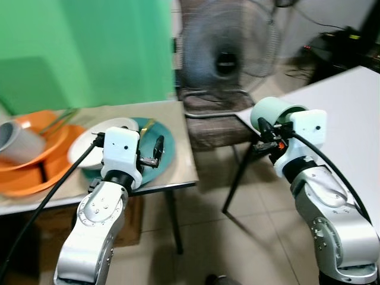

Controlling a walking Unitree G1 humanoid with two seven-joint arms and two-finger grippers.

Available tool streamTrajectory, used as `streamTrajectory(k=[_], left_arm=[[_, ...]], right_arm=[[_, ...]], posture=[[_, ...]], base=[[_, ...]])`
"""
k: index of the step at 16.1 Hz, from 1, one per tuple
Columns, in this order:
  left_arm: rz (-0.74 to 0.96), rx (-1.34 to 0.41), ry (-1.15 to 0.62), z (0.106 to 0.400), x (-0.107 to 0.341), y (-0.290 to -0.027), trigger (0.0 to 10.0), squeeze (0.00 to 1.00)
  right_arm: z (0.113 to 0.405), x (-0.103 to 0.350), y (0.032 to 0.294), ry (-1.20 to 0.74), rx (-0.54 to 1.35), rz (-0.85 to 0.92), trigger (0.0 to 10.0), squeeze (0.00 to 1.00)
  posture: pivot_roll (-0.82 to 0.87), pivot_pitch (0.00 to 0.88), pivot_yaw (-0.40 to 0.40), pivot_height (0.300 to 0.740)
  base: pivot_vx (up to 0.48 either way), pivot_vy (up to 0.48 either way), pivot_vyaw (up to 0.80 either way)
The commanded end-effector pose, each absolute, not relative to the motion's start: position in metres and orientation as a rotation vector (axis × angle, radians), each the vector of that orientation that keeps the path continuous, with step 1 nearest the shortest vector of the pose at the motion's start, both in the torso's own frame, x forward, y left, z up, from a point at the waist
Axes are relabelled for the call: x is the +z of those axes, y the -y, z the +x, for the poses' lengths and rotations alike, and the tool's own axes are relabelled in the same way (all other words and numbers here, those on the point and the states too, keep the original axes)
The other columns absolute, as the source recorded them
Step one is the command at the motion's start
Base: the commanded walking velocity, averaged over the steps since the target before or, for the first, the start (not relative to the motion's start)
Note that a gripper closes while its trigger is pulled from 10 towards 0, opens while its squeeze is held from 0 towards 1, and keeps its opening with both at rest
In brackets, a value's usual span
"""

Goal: Setting the table

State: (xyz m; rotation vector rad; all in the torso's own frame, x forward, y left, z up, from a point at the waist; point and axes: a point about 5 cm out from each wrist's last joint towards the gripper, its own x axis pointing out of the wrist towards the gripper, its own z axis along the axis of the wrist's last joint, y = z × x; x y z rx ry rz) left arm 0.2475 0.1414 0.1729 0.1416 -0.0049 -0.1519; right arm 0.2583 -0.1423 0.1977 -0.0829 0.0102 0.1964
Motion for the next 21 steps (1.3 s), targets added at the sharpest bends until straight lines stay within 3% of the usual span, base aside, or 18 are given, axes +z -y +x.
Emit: streamTrajectory(k=[1, 3, 5, 8, 10, 13, 17, 18, 21], left_arm=[[0.137, -0.159, 0.012, 0.245, 0.175, -0.144, 10.0, 0.00], [0.132, -0.175, 0.001, 0.244, 0.174, -0.144, 10.0, 0.00], [0.212, -0.119, 0.040, 0.247, 0.180, -0.148, 10.0, 0.00], [0.104, -0.104, 0.022, 0.248, 0.178, -0.153, 10.0, 0.00], [0.133, -0.109, 0.015, 0.248, 0.178, -0.153, 10.0, 0.00], [0.165, -0.085, 0.017, 0.250, 0.178, -0.154, 10.0, 0.00], [0.145, -0.100, -0.002, 0.251, 0.176, -0.151, 10.0, 0.00], [0.183, -0.092, 0.009, 0.252, 0.177, -0.151, 10.0, 0.00], [0.093, -0.098, -0.009, 0.255, 0.176, -0.149, 10.0, 0.00]], right_arm=[[0.257, 0.200, 0.140, 0.012, 0.194, -0.114, 10.0, 0.00], [0.255, 0.198, 0.138, 0.003, 0.207, -0.090, 10.0, 0.00], [0.254, 0.196, 0.137, -0.007, 0.215, -0.081, 10.0, 0.00], [0.256, 0.195, 0.136, -0.011, 0.208, -0.087, 10.0, 0.00], [0.256, 0.195, 0.136, -0.015, 0.209, -0.085, 10.0, 0.00], [0.257, 0.194, 0.137, -0.020, 0.206, -0.086, 10.0, 0.00], [0.259, 0.194, 0.139, -0.025, 0.190, -0.089, 10.0, 0.00], [0.259, 0.194, 0.139, -0.028, 0.185, -0.089, 10.0, 0.00], [0.261, 0.194, 0.140, -0.030, 0.171, -0.094, 10.0, 0.00]], posture=[[-0.10, 0.000, 0.026, 0.740], [-0.09, 0.000, 0.028, 0.740], [-0.09, 0.000, 0.022, 0.740], [-0.09, 0.000, 0.018, 0.740], [-0.09, 0.000, 0.017, 0.740], [-0.09, 0.000, 0.013, 0.740], [-0.09, 0.000, 0.013, 0.740], [-0.10, 0.000, 0.019, 0.740], [-0.10, 0.000, 0.021, 0.740]], base=[[0.000, 0.000, -0.77], [0.000, 0.480, -0.77], [0.000, -0.240, -0.78], [0.000, 0.000, -0.78], [0.000, 0.480, -0.79], [0.000, -0.480, -0.79], [0.000, 0.461, -0.79], [0.000, -0.480, -0.79], [0.000, 0.000, -0.79]])
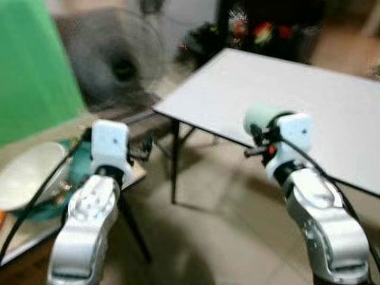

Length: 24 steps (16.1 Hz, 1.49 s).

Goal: Setting the table

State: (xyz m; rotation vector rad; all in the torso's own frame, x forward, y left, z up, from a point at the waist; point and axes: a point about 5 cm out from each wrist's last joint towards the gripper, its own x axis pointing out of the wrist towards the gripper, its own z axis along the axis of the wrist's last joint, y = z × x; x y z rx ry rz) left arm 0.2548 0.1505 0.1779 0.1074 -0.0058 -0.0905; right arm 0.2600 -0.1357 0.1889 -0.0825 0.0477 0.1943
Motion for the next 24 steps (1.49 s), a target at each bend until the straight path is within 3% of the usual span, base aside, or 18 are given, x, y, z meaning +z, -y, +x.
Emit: streamTrajectory(k=[1, 4, 7, 10, 17, 24], left_arm=[[0.092, -0.101, -0.006, 0.2555, 0.1770, -0.1485, 10.0, 0.00], [0.150, -0.087, 0.021, 0.2538, 0.1790, -0.1494, 10.0, 0.00], [0.040, -0.109, -0.005, 0.2540, 0.1761, -0.1471, 10.0, 0.00], [0.109, -0.099, 0.015, 0.2548, 0.1782, -0.1474, 10.0, 0.00], [0.033, -0.070, -0.011, 0.2533, 0.1756, -0.1528, 10.0, 0.00], [0.043, -0.118, 0.022, 0.2541, 0.1791, -0.1496, 10.0, 0.00]], right_arm=[[0.2606, 0.1942, 0.1400, -0.030, 0.171, -0.097, 10.0, 0.00], [0.2596, 0.1960, 0.1400, -0.030, 0.174, -0.106, 10.0, 0.00], [0.2582, 0.1956, 0.1407, -0.035, 0.168, -0.110, 10.0, 0.00], [0.2579, 0.1958, 0.1409, -0.037, 0.167, -0.114, 10.0, 0.00], [0.2602, 0.1971, 0.1395, -0.035, 0.166, -0.122, 10.0, 0.00], [0.2627, 0.2033, 0.1354, 0.006, 0.195, -0.130, 10.0, 0.00]], posture=[[-0.11, 0.000, 0.020, 0.740], [-0.13, 0.000, 0.021, 0.740], [-0.13, 0.000, 0.026, 0.740], [-0.13, 0.000, 0.032, 0.740], [-0.14, 0.009, 0.037, 0.740], [-0.14, 0.004, 0.035, 0.740]], base=[[0.000, 0.480, -0.79], [0.000, 0.000, -0.79], [0.000, 0.160, -0.79], [0.000, 0.000, -0.79], [0.000, 0.069, -0.78], [0.117, 0.000, 0.00]])
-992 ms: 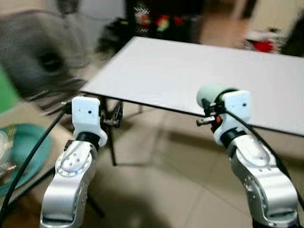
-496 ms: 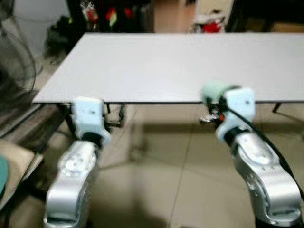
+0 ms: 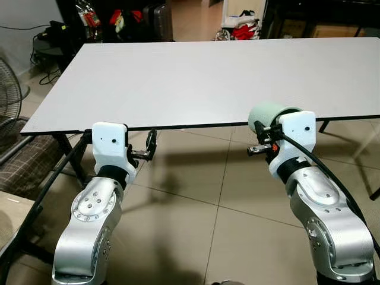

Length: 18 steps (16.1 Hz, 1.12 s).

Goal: Setting the table

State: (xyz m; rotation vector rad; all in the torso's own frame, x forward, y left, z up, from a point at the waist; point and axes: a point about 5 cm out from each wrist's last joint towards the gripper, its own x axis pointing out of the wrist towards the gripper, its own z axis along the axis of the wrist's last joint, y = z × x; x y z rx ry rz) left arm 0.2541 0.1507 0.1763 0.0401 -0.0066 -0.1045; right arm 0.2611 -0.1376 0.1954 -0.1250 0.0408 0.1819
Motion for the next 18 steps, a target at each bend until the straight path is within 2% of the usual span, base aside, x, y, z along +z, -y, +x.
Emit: streamTrajectory(k=[1, 5, 18], left_arm=[[0.041, -0.115, 0.023, 0.2541, 0.1791, -0.1499, 10.0, 0.00], [0.043, -0.109, 0.025, 0.2539, 0.1791, -0.1527, 10.0, 0.00], [0.039, -0.103, 0.035, 0.2536, 0.1785, -0.1537, 10.0, 0.00]], right_arm=[[0.2628, 0.2038, 0.1347, 0.008, 0.200, -0.126, 10.0, 0.00], [0.2656, 0.2071, 0.1330, 0.019, 0.217, -0.123, 10.0, 0.00], [0.2675, 0.2079, 0.1272, 0.031, 0.275, -0.132, 10.0, 0.00]], posture=[[-0.14, 0.004, 0.035, 0.740], [-0.14, 0.004, 0.039, 0.740], [-0.13, 0.000, 0.022, 0.740]], base=[[0.345, 0.000, 0.00], [0.351, 0.000, -0.51], [0.387, 0.000, 0.00]])
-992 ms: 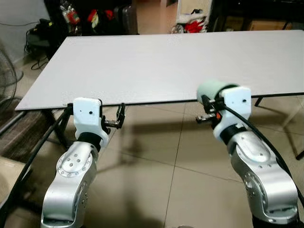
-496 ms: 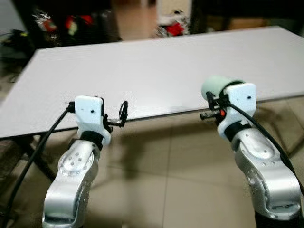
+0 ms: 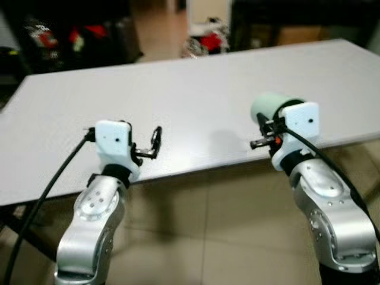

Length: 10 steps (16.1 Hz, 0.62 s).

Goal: Setting the table

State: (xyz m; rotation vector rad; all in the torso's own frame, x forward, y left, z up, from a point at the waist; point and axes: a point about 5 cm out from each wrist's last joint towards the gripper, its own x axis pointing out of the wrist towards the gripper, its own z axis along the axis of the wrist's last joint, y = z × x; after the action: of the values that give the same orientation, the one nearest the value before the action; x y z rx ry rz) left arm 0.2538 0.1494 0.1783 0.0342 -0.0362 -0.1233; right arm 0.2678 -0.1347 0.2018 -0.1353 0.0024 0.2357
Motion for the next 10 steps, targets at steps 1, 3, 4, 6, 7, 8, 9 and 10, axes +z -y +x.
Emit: streamTrajectory(k=[1, 3, 4, 6, 7, 8, 9, 10], left_arm=[[0.039, -0.102, 0.035, 0.253, 0.178, -0.154, 10.0, 0.00], [0.039, -0.097, 0.035, 0.252, 0.178, -0.155, 10.0, 0.00], [0.040, -0.095, 0.036, 0.252, 0.178, -0.155, 10.0, 0.00], [0.040, -0.092, 0.037, 0.253, 0.178, -0.155, 10.0, 0.00], [0.041, -0.095, 0.037, 0.252, 0.177, -0.155, 10.0, 0.00], [0.043, -0.099, 0.036, 0.252, 0.177, -0.155, 10.0, 0.00], [0.045, -0.109, 0.033, 0.251, 0.176, -0.155, 10.0, 0.00], [0.045, -0.113, 0.032, 0.251, 0.176, -0.154, 10.0, 0.00]], right_arm=[[0.267, 0.208, 0.126, 0.031, 0.281, -0.129, 10.0, 0.00], [0.267, 0.206, 0.122, 0.016, 0.319, -0.176, 10.0, 0.00], [0.266, 0.205, 0.120, 0.011, 0.344, -0.196, 10.0, 0.00], [0.266, 0.205, 0.117, 0.018, 0.361, -0.187, 10.0, 0.00], [0.266, 0.204, 0.116, 0.017, 0.366, -0.178, 10.0, 0.00], [0.266, 0.203, 0.116, 0.017, 0.366, -0.178, 10.0, 0.00], [0.265, 0.203, 0.116, 0.018, 0.364, -0.184, 10.0, 0.00], [0.265, 0.203, 0.116, 0.018, 0.363, -0.187, 10.0, 0.00]], posture=[[-0.13, 0.000, 0.022, 0.740], [-0.12, 0.000, 0.015, 0.740], [-0.12, 0.000, 0.015, 0.740], [-0.12, 0.000, 0.011, 0.740], [-0.12, 0.000, 0.011, 0.740], [-0.12, 0.000, 0.011, 0.740], [-0.12, 0.000, 0.014, 0.740], [-0.12, 0.000, 0.014, 0.740]], base=[[0.386, 0.000, 0.00], [0.386, 0.000, 0.66], [0.386, 0.000, 0.80], [0.375, 0.000, 0.40], [0.375, 0.000, 0.00], [0.375, 0.000, 0.00], [0.375, 0.000, 0.00], [0.375, 0.000, 0.00]])
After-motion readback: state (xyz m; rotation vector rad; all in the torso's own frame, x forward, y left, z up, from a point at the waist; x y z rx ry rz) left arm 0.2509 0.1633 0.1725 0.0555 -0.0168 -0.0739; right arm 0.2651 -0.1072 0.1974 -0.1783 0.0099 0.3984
